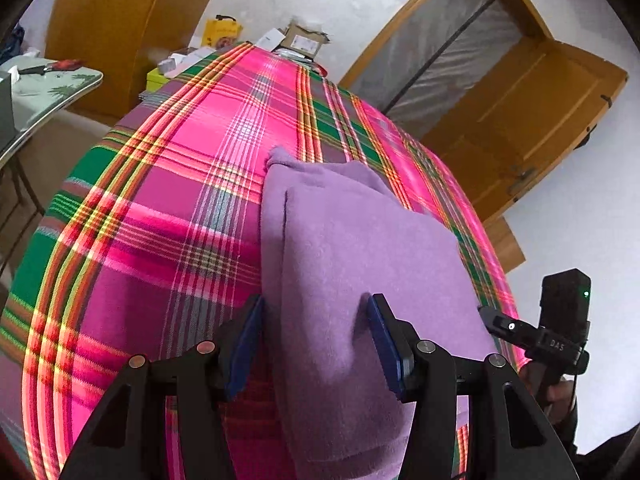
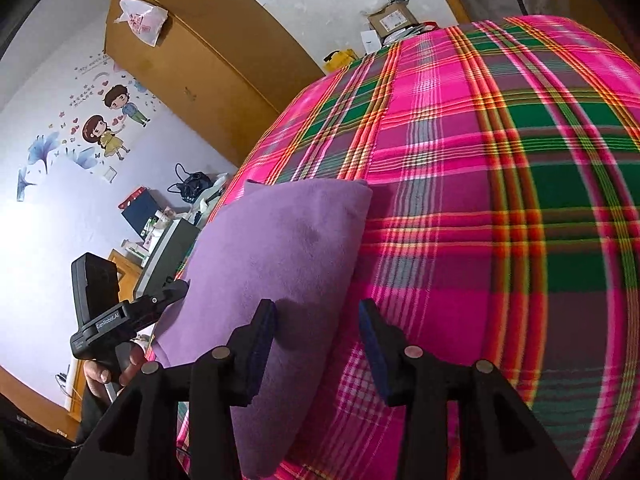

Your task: Fold clothes

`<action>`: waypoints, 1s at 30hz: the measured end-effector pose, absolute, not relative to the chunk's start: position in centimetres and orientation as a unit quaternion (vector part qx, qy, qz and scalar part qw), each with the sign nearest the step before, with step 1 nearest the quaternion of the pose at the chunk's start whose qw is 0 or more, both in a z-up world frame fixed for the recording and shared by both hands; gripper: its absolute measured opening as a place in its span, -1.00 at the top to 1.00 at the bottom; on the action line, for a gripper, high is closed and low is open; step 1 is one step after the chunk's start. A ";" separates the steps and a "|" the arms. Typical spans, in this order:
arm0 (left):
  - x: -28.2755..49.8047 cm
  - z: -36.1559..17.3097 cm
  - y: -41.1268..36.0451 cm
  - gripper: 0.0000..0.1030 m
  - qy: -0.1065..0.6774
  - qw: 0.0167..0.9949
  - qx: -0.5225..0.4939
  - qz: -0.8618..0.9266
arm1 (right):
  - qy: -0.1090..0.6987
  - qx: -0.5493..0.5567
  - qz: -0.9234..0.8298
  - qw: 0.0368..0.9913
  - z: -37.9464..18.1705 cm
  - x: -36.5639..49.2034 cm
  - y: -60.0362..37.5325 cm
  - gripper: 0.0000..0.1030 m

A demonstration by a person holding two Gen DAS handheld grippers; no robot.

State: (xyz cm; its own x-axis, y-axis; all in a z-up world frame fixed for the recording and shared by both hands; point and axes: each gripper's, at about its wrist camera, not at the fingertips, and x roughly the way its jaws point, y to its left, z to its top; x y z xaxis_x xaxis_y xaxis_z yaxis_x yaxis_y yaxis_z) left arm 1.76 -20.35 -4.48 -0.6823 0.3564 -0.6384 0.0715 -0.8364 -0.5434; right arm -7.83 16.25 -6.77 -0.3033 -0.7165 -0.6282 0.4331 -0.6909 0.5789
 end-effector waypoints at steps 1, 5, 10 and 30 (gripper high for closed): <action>1.6 -4.5 -20.4 -0.09 -0.275 0.083 -0.390 0.875 | -0.153 0.467 -0.792 0.363 -6.8 -8.0 16.1 0.13; 0.9 -4.4 -20.2 -0.14 -0.270 0.086 -0.389 0.876 | -0.162 0.469 -0.787 0.366 -7.0 -8.6 15.8 0.11; 0.2 -4.5 -20.1 -0.17 -0.271 0.090 -0.389 0.876 | -0.180 0.470 -0.779 0.374 -7.3 -9.3 15.6 0.09; 0.0 -4.7 -20.6 -0.18 -0.286 0.106 -0.388 0.870 | -0.208 0.479 -0.754 0.398 -7.6 -10.2 14.8 0.07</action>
